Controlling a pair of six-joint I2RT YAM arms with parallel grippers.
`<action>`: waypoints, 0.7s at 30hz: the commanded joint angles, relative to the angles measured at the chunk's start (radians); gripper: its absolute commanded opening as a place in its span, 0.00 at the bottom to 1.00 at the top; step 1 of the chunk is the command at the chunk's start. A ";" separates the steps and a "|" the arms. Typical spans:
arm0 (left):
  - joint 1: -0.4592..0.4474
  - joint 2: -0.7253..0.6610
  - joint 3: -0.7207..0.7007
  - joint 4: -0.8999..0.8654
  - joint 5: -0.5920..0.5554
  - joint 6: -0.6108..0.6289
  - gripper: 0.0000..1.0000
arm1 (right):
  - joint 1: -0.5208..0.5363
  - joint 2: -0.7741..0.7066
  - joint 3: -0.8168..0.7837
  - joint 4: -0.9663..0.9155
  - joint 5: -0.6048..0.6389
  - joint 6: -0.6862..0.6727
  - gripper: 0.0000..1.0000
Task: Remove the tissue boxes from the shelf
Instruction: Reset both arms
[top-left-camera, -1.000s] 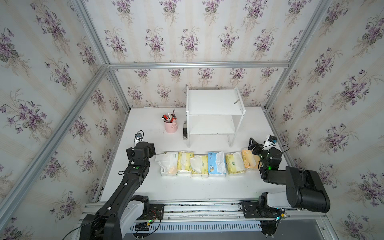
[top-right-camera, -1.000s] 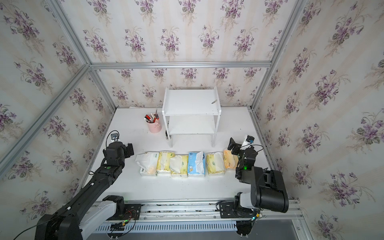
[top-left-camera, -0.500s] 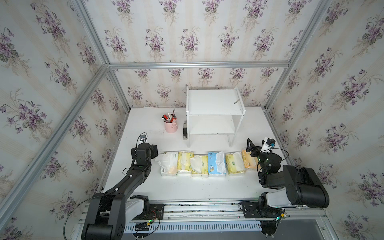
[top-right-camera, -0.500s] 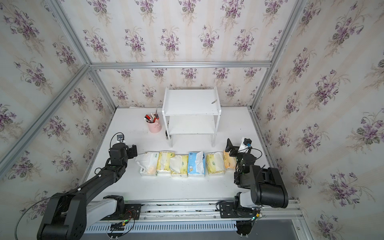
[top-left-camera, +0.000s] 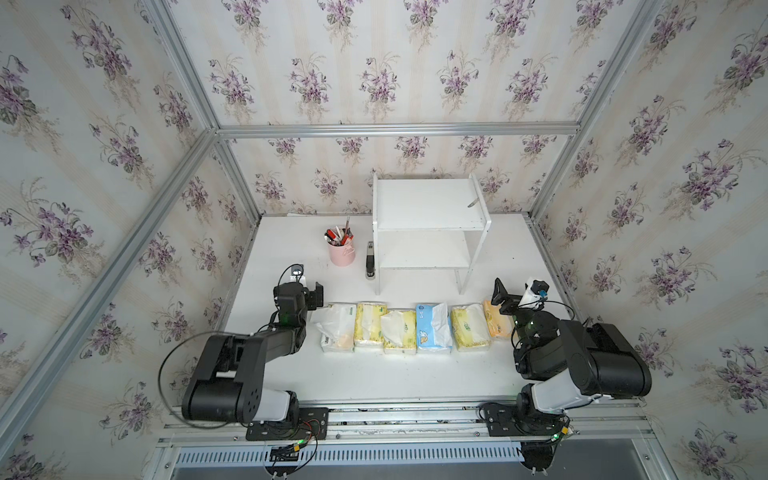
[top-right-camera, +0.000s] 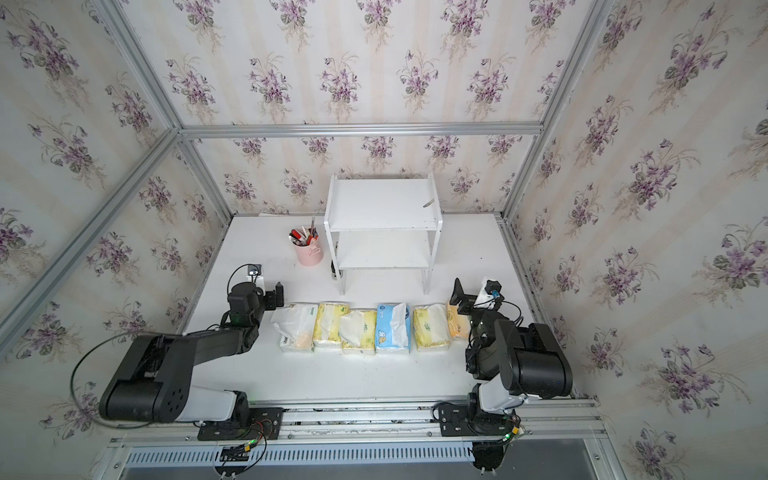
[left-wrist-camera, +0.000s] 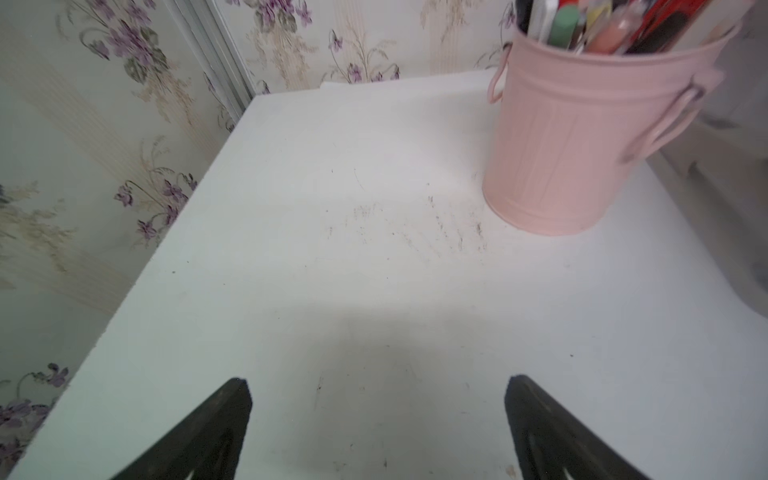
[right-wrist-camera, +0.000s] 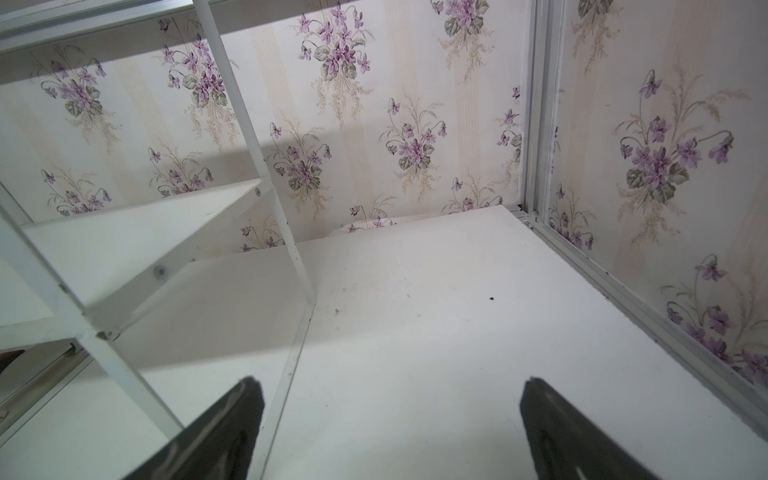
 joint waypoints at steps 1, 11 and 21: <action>0.004 0.010 0.075 -0.025 0.018 0.004 0.99 | 0.001 0.010 0.002 0.041 0.011 -0.004 1.00; 0.009 0.016 0.068 -0.003 0.028 0.008 0.99 | 0.006 -0.001 0.015 0.002 0.025 -0.005 1.00; 0.009 0.018 0.070 -0.006 0.028 0.008 0.99 | 0.007 0.000 0.017 0.001 0.027 -0.008 1.00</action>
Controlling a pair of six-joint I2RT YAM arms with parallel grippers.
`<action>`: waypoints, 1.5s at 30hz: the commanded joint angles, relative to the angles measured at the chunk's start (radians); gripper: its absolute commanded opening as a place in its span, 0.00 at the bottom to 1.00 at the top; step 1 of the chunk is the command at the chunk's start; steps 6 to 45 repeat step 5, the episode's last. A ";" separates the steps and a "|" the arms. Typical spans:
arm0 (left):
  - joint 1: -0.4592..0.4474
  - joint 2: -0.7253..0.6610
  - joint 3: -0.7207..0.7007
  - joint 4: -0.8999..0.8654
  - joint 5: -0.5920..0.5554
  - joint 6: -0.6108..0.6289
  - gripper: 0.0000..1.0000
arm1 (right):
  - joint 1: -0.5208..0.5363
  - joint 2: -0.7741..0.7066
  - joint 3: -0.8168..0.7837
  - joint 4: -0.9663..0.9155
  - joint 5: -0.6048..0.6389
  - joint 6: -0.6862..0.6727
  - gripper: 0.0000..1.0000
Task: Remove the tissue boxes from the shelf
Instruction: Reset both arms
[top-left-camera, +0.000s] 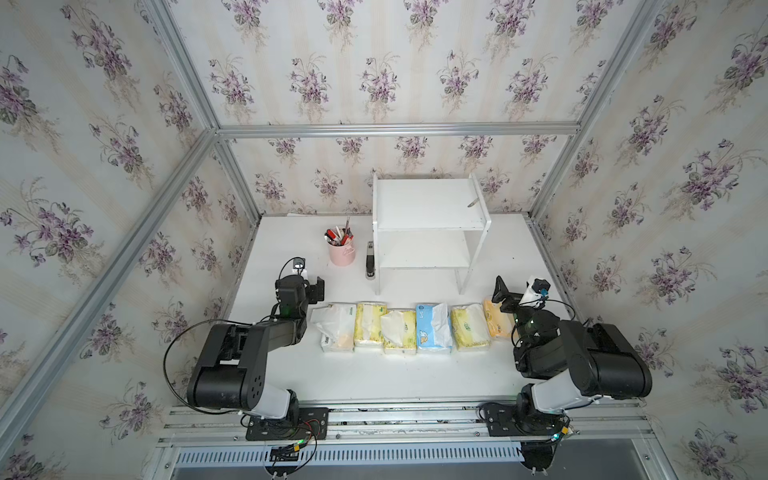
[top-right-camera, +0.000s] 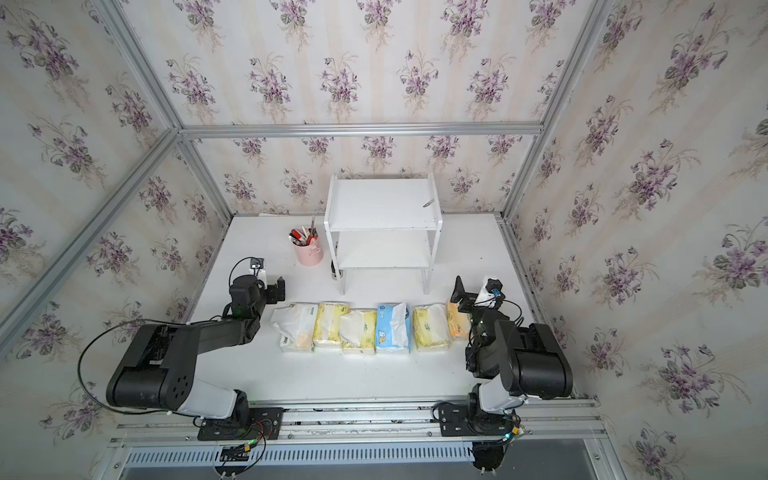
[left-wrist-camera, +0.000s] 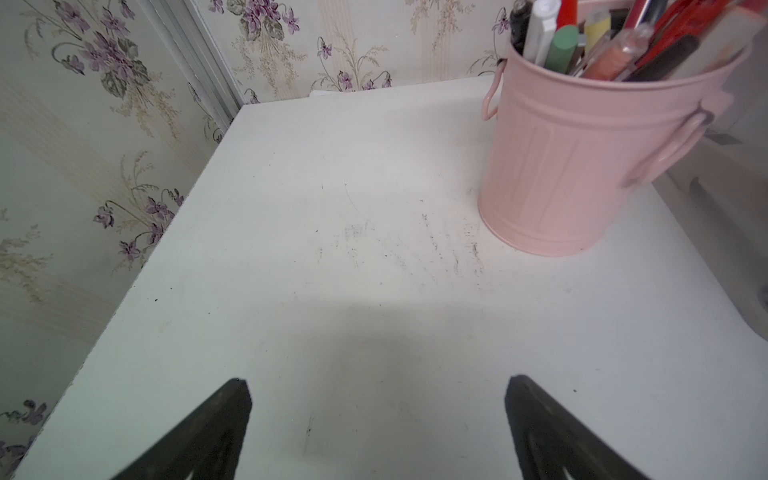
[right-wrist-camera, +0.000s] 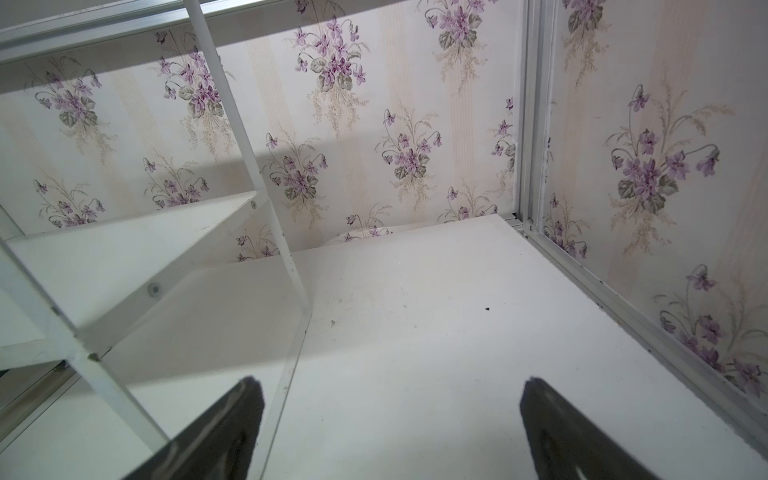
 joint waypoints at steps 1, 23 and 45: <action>0.000 -0.001 0.006 0.012 0.005 0.003 0.99 | 0.001 -0.002 0.004 0.002 0.005 -0.008 1.00; 0.000 -0.001 0.004 0.013 0.006 0.003 0.99 | 0.003 -0.001 0.004 0.003 0.005 -0.008 1.00; 0.000 -0.001 0.004 0.013 0.006 0.003 0.99 | 0.003 -0.001 0.004 0.003 0.005 -0.008 1.00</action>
